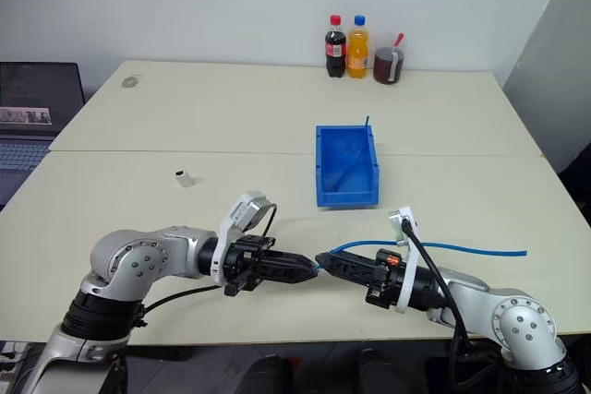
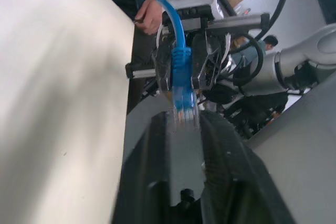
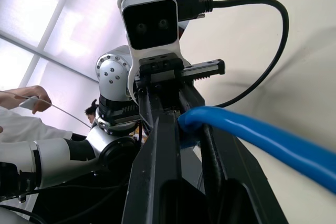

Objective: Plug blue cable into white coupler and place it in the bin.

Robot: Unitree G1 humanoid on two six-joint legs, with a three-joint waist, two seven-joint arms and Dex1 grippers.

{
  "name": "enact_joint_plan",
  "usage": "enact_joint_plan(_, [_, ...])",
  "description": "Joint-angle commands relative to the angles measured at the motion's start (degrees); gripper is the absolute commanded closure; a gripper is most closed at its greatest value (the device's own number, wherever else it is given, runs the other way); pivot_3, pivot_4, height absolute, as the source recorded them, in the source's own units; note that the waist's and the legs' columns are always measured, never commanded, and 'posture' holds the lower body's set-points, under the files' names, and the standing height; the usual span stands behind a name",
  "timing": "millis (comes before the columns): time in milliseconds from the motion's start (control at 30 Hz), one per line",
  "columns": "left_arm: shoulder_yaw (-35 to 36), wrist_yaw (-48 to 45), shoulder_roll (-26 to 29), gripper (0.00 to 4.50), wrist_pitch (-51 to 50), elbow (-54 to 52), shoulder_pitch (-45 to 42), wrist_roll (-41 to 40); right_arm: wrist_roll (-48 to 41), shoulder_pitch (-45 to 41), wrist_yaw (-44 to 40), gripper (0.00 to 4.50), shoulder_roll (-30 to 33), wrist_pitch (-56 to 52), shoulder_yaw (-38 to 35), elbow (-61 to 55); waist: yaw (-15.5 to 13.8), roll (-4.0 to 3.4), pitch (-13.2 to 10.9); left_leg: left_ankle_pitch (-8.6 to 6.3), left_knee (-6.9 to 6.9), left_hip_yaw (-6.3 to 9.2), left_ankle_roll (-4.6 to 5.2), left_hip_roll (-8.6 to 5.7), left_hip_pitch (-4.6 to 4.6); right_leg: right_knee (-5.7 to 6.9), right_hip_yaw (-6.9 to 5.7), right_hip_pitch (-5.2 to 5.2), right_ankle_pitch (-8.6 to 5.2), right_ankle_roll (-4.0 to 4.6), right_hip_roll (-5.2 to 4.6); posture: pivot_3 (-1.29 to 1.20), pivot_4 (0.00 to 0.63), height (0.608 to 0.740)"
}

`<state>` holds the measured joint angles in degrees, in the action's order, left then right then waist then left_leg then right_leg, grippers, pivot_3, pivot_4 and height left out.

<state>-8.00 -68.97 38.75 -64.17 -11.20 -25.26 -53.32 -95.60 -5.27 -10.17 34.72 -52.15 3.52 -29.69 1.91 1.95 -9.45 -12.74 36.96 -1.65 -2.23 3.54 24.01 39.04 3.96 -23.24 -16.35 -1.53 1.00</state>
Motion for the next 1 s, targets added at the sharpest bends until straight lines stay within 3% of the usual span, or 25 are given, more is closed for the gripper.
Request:
enact_joint_plan(33, [-2.8,-7.5,4.7,2.57,9.8,-0.2,0.6,7.2,-0.5,-1.1,0.0,4.27,0.2,0.6,-1.7,-0.8,0.0,-0.01,0.0,0.00,-0.01,0.00,0.00,0.00,-0.02,0.00,0.00,0.00,-0.01,0.02,0.00,0.00,0.150,0.740])
enact_joint_plan(167, [-5.6,-10.4,8.4,1.75,26.3,3.5,1.5,19.8,1.9,-2.7,0.0,4.27,0.6,1.9,-3.6,0.0,-0.1,-0.01,0.0,0.00,-0.02,-0.03,0.00,-0.02,-0.01,-0.02,0.00,0.00,-0.02,0.04,-0.04,0.00,0.150,0.740])
enact_joint_plan(333, [-1.0,5.3,3.7,0.70,41.0,10.8,1.7,32.0,9.8,-6.3,1.7,4.27,-2.0,4.7,-4.0,1.7,-0.2,-0.02,0.0,0.00,0.00,-0.06,0.00,0.00,0.00,-0.03,0.04,-0.01,0.00,0.03,-0.08,0.00,0.150,0.740])
enact_joint_plan(467, [4.3,21.2,-0.7,0.01,45.0,6.6,6.6,38.6,12.7,-8.9,0.9,4.27,-5.1,5.1,-2.8,2.7,-0.1,-0.01,0.0,0.00,-0.02,-0.05,0.00,0.06,0.13,-0.05,0.08,-0.08,0.00,0.01,-0.08,0.00,0.150,0.740])
enact_joint_plan(533, [8.9,33.9,-5.3,0.01,42.4,3.1,10.2,41.7,14.1,-10.2,0.3,4.27,-6.5,5.3,-2.5,3.5,0.0,-0.01,0.0,-0.01,-0.03,-0.03,0.00,0.09,0.17,-0.05,0.07,-0.09,-0.01,0.02,-0.10,0.00,0.150,0.740])
enact_joint_plan(767, [18.2,63.8,-18.2,0.01,35.6,-4.7,18.3,53.6,19.1,-12.1,-3.2,4.27,-9.2,4.0,-1.3,6.5,-0.2,0.01,0.0,-0.01,0.00,0.04,0.01,0.15,0.22,0.01,0.01,-0.08,0.04,-0.01,-0.27,0.00,0.150,0.740])
enact_joint_plan(867, [21.9,70.7,-21.2,0.01,33.8,-1.2,15.6,54.8,20.6,-13.1,-4.6,4.27,-9.6,3.6,-1.5,7.9,-0.4,0.08,0.0,0.00,0.05,-0.01,0.00,0.10,0.21,0.00,-0.05,-0.03,0.10,-0.13,-0.28,0.00,0.150,0.740])
enact_joint_plan(1000, [24.3,71.1,-22.4,0.01,37.3,8.4,8.1,51.8,22.3,-14.4,-5.8,4.27,-10.1,3.0,-2.1,9.4,-0.5,0.13,0.0,0.02,0.13,-0.08,0.01,0.00,0.17,-0.02,-0.14,0.02,0.20,-0.28,-0.22,0.00,0.150,0.740])
